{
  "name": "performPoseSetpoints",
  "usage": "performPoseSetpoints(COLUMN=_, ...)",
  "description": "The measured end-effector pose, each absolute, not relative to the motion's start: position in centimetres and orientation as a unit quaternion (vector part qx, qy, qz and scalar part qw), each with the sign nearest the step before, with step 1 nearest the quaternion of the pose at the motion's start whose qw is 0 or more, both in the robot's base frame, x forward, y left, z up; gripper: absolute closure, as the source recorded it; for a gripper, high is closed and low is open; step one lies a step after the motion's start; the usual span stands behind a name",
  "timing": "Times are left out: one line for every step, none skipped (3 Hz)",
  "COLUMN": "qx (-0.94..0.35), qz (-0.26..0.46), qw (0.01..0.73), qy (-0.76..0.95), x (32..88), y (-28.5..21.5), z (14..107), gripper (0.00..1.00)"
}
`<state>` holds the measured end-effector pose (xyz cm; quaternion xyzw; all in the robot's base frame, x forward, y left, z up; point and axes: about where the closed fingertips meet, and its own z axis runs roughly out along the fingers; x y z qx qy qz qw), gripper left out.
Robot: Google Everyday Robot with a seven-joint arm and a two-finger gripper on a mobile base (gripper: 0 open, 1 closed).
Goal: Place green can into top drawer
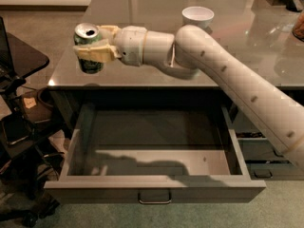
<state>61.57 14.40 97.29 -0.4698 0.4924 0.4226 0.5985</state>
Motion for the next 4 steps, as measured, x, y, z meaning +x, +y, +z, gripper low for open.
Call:
performPoseSetpoints(qx=-0.425, qz=0.431, qw=0.614, qy=0.507, x=57.4, y=12.5, z=97.1, gripper=1.00)
performPoseSetpoints(qx=-0.420, qz=0.425, qw=0.601, qy=0.531, x=55.6, y=10.4, z=94.2, gripper=1.00)
performPoseSetpoints(qx=-0.420, qz=0.426, qw=0.599, qy=0.532, x=55.7, y=10.6, z=94.1, gripper=1.00)
performPoseSetpoints(qx=-0.392, qz=0.389, qw=0.589, qy=0.591, x=56.3, y=6.4, z=90.7, gripper=1.00)
